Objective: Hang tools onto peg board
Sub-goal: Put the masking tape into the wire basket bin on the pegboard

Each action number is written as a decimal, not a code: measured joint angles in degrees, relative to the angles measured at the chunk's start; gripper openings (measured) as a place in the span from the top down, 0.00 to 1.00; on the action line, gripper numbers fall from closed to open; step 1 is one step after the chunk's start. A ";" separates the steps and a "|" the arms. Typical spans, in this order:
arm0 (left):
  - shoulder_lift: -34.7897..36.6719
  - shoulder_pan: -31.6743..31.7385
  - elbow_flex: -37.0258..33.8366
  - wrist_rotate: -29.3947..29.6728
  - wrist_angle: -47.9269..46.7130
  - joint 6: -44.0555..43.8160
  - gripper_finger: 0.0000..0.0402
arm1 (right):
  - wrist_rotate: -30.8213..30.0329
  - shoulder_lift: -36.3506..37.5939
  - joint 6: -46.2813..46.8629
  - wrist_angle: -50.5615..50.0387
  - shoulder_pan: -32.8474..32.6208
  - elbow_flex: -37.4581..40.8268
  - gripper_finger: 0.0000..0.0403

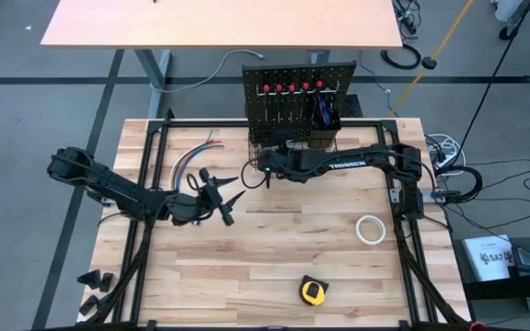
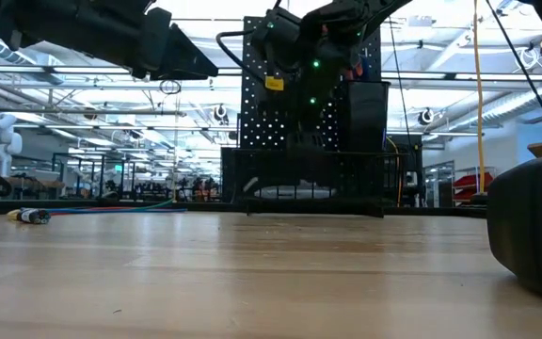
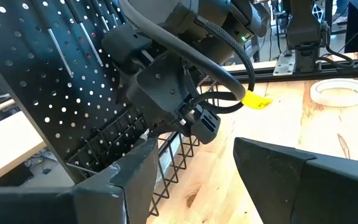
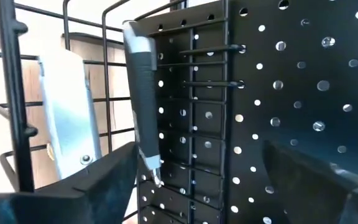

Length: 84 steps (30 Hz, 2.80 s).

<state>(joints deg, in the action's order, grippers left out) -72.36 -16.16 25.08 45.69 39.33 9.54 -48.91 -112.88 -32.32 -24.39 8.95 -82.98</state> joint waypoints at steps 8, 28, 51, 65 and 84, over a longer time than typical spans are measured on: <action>0.01 0.00 0.00 -0.01 -0.63 -0.02 0.46 | -8.13 0.03 -1.49 -0.67 -2.12 0.09 0.17; 0.00 0.00 0.00 -10.75 -0.81 -0.20 0.46 | 22.53 14.80 47.04 -22.41 -15.92 0.11 0.17; 0.00 0.07 0.00 -16.45 -1.24 -3.23 0.46 | 40.12 21.50 96.08 -58.60 -39.63 10.61 0.17; 0.00 0.67 0.00 -16.82 -2.79 -3.23 0.46 | 44.40 37.15 109.67 -33.56 -39.82 40.84 0.17; -0.42 0.81 0.02 -17.00 -2.96 -3.30 0.46 | 47.05 30.34 111.50 -23.73 -40.12 46.61 0.27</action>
<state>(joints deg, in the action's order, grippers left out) -72.77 -15.35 25.10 28.69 36.37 6.24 -1.86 -82.54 79.19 -48.12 -31.17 -36.37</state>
